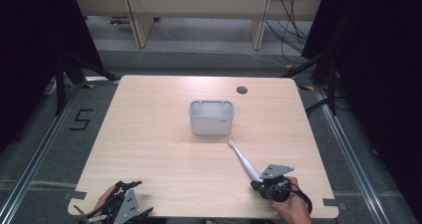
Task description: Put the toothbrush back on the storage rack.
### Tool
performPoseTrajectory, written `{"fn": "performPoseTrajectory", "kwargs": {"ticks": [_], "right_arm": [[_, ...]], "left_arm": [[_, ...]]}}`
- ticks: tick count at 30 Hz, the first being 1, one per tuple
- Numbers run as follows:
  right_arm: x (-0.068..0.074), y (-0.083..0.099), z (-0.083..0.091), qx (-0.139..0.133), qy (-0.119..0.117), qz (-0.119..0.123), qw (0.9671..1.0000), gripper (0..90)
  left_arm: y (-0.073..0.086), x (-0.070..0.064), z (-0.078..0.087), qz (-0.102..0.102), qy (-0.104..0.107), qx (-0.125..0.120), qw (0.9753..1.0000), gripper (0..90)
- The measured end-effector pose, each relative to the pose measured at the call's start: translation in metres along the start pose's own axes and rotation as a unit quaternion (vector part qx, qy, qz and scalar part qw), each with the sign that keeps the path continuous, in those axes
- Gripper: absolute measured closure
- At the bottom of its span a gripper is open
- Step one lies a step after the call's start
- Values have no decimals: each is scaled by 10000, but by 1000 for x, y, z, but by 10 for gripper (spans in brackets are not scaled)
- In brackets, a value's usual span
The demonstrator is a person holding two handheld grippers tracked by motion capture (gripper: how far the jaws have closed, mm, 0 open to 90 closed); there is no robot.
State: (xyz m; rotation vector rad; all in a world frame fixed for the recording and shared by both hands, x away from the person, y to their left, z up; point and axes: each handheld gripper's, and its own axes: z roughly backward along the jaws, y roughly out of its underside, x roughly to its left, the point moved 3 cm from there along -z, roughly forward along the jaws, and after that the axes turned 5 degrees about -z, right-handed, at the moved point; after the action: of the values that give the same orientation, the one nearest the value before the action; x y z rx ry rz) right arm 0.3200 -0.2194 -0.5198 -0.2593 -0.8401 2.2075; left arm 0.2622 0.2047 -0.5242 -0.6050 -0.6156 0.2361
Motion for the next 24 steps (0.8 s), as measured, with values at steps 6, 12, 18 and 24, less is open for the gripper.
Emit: {"fn": "performPoseTrajectory", "kwargs": {"ticks": [6, 12, 18, 24], "right_arm": [[-2, 3, 2, 50, 5, -43, 10000, 883], [-6, 5, 5, 86, 25, -39, 10000, 882], [-8, 6, 7, 190, 13, -23, 9998, 882], [-5, 3, 10, 98, 42, -30, 9999, 863]], "left_arm": [[0, 0, 0, 3, 1, 0, 10000, 156], [0, 0, 0, 0, -1, 1, 10000, 156], [0, 0, 0, 3, -6, -2, 10000, 156], [0, 0, 0, 8, -22, -4, 10000, 155]]}}
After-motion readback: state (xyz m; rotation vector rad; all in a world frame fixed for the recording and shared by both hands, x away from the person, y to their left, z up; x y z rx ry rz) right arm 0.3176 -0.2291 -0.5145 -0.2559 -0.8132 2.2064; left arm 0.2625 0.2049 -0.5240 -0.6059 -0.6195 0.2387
